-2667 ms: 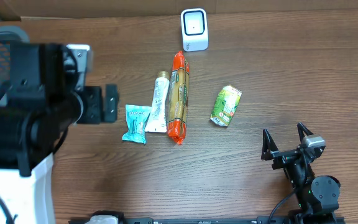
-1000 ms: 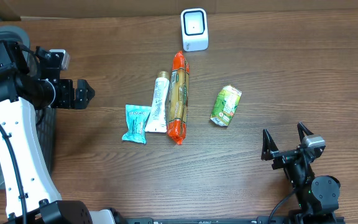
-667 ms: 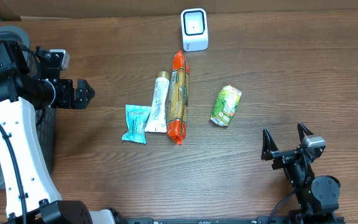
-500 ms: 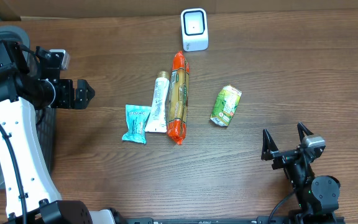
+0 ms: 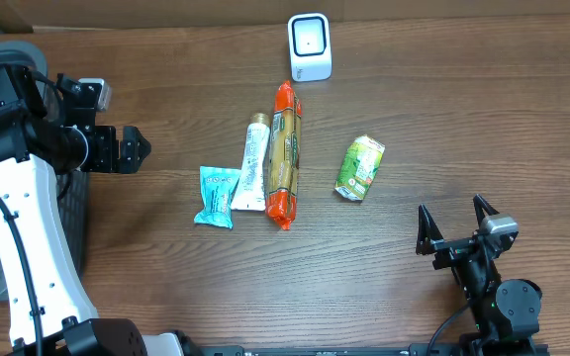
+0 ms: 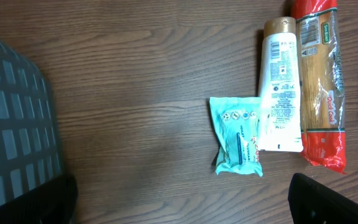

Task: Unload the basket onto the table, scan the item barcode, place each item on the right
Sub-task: 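Move the right gripper left toward the Pokka carton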

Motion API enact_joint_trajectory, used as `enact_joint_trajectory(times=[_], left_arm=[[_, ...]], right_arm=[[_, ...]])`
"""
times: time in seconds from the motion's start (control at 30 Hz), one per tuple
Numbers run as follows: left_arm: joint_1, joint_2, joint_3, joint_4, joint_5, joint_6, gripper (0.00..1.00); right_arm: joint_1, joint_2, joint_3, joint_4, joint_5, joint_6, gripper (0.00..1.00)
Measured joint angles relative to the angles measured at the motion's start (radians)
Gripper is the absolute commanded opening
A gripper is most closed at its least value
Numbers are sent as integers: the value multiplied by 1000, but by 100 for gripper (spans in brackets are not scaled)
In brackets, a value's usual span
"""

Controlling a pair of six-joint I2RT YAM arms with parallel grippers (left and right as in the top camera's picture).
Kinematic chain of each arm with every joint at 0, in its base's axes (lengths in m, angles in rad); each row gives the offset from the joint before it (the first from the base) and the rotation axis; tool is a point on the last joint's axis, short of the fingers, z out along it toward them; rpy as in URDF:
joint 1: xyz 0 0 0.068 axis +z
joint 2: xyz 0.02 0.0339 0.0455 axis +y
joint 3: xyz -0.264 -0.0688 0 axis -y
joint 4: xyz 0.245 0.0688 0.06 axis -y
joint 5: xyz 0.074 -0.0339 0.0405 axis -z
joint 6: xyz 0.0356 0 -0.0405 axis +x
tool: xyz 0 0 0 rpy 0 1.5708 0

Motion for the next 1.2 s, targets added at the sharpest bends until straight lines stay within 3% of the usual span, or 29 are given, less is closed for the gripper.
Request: enact_joint_trajectory(times=[0.47,0.73,1.0,1.2], left_arm=[[0,0,0,0,0,0,100],[0,0,0,0,1,0,100],[0,0,0,0,4,0,100],[0,0,0,0,7,0,99]], right_arm=[[0,0,0,-2,-55,0,100],[0,56,85,-161,-113,23,100],[0,348,380,-278,-161,23,100],[1,711,747,-512,-220,26,100]])
